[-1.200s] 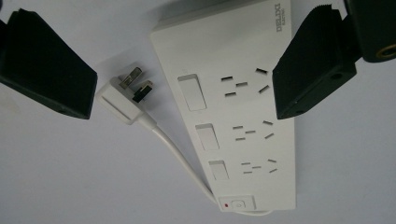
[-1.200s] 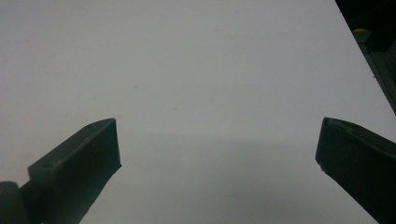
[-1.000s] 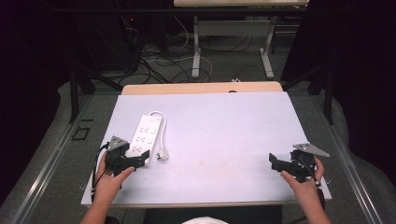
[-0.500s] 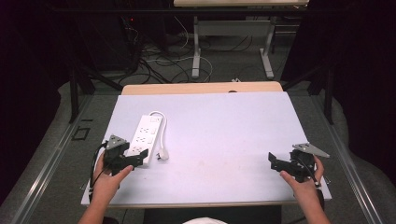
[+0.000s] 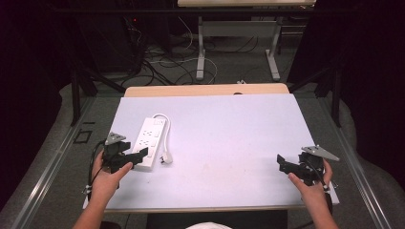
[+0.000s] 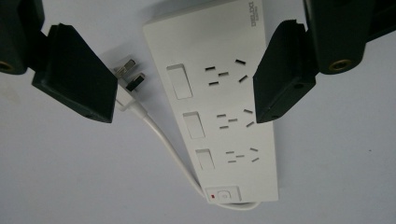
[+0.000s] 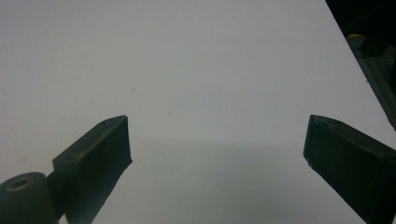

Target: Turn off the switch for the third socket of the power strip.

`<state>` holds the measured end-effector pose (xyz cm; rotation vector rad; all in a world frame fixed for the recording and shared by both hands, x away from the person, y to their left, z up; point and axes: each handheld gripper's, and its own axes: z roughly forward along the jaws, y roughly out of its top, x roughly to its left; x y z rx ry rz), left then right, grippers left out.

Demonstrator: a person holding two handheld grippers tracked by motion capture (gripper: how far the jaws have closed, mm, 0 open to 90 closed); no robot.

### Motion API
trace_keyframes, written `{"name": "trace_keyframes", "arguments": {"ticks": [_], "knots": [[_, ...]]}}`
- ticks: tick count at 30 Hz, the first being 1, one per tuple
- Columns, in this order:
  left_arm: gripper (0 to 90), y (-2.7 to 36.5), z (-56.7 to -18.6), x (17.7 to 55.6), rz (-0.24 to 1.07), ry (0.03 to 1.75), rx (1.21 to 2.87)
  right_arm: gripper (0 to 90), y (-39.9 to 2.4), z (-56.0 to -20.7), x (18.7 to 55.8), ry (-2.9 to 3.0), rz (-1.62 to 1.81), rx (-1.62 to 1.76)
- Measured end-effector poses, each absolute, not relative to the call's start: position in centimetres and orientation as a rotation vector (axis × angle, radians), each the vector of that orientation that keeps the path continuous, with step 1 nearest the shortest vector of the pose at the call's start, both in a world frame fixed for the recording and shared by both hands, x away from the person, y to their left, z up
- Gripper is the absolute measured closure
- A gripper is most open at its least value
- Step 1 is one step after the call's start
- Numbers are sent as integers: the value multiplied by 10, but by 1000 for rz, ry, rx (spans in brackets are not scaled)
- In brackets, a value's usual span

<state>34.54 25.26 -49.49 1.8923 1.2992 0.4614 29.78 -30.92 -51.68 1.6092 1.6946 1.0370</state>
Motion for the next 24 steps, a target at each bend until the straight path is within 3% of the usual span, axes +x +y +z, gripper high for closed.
{"name": "trace_keyframes", "arguments": {"ticks": [24], "knots": [[262,253,-467,366,474,1307,1894,71,-311,-518,299,1715,1048,1632]]}}
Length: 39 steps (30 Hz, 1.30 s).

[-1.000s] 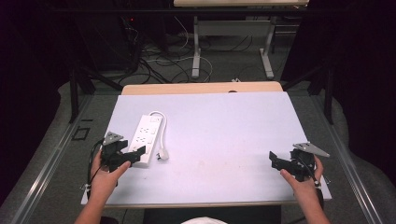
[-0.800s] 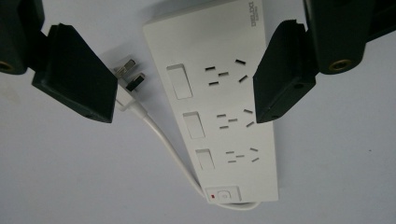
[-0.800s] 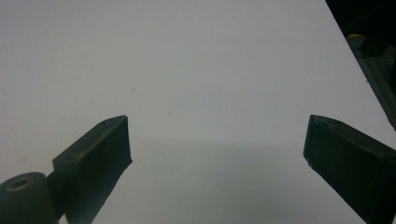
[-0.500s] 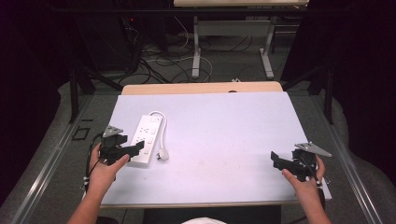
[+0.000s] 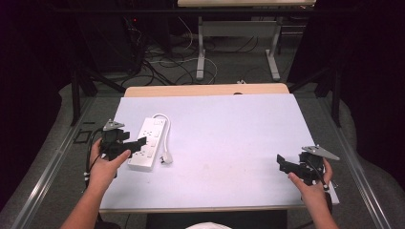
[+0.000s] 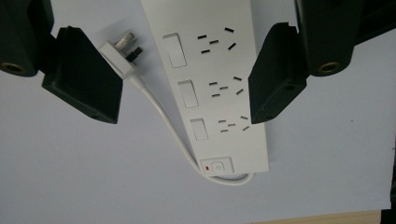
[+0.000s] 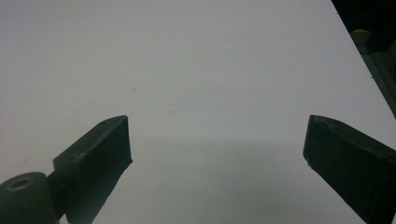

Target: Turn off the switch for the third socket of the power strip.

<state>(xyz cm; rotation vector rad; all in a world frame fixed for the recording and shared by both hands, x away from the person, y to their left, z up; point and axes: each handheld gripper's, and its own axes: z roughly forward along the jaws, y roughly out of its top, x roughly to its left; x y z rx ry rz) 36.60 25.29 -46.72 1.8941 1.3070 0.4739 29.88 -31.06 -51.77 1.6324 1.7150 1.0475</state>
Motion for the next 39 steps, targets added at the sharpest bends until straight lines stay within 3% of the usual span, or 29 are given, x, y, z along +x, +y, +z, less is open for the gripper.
{"name": "trace_keyframes", "arguments": {"ticks": [20,39], "knots": [[320,255,-450,377,418,1363,1951,72,-310,-518,299,1719,1052,1640],[451,264,-446,383,215,1426,1967,72,-310,-519,300,1720,1061,1646]]}}
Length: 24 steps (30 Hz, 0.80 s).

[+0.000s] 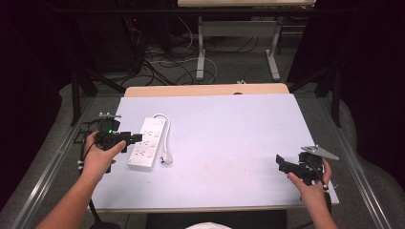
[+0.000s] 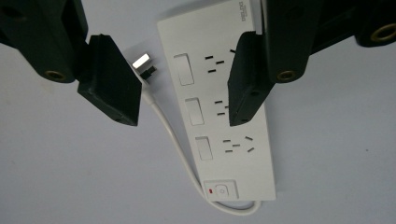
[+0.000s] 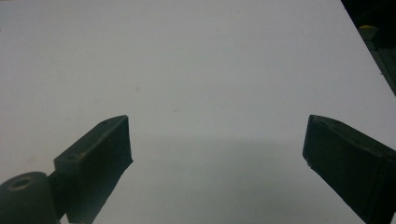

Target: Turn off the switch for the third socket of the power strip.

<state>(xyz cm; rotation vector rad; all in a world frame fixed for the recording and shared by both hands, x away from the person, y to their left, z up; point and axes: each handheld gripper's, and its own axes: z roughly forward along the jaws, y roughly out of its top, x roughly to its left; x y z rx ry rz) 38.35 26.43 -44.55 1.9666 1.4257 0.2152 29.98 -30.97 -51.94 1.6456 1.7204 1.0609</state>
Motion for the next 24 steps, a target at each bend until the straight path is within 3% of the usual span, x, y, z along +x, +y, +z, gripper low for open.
{"name": "trace_keyframes", "arguments": {"ticks": [11,24], "knots": [[586,266,-450,388,141,1469,1968,73,-310,-520,301,1720,1062,1653],[650,263,-455,393,106,1525,1964,76,-310,-522,301,1722,1060,1667]]}}
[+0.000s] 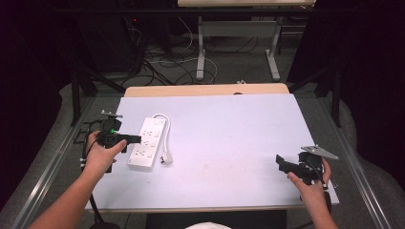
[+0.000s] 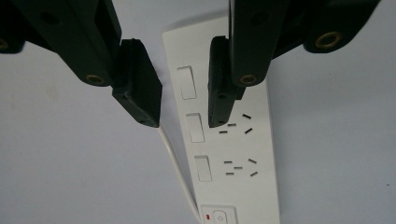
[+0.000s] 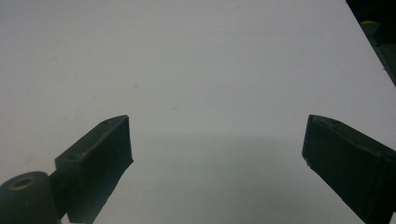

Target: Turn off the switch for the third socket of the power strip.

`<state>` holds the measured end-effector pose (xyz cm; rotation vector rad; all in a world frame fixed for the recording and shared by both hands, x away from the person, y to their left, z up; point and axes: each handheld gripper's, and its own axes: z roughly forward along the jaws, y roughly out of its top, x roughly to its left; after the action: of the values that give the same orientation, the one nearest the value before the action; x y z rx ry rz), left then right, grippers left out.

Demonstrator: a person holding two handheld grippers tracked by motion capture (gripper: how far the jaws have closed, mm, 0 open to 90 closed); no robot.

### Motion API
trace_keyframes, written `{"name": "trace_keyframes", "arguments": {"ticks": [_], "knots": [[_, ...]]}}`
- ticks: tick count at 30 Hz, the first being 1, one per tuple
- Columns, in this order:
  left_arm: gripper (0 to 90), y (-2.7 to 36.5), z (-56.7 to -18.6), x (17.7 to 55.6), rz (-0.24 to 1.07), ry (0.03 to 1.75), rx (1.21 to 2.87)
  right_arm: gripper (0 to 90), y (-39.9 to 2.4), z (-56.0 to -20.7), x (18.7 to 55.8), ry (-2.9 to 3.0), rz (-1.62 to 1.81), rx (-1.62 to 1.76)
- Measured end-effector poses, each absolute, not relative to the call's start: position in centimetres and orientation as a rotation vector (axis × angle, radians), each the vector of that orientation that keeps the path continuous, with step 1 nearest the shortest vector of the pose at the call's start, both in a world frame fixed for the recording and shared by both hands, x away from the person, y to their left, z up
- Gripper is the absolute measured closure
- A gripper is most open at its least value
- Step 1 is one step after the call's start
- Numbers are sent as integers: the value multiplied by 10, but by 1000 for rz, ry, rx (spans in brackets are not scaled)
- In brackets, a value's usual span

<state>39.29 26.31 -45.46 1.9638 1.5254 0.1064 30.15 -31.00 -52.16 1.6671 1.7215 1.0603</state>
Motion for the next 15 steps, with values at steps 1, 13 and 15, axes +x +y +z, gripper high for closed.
{"name": "trace_keyframes", "arguments": {"ticks": [1,13,15], "knots": [[650,264,-455,394,84,1528,1981,76,-310,-522,302,1726,1055,1666],[660,258,-462,398,36,1572,1994,76,-310,-524,303,1729,1056,1675],[661,257,-463,399,23,1577,2000,76,-310,-524,303,1729,1055,1675]]}}
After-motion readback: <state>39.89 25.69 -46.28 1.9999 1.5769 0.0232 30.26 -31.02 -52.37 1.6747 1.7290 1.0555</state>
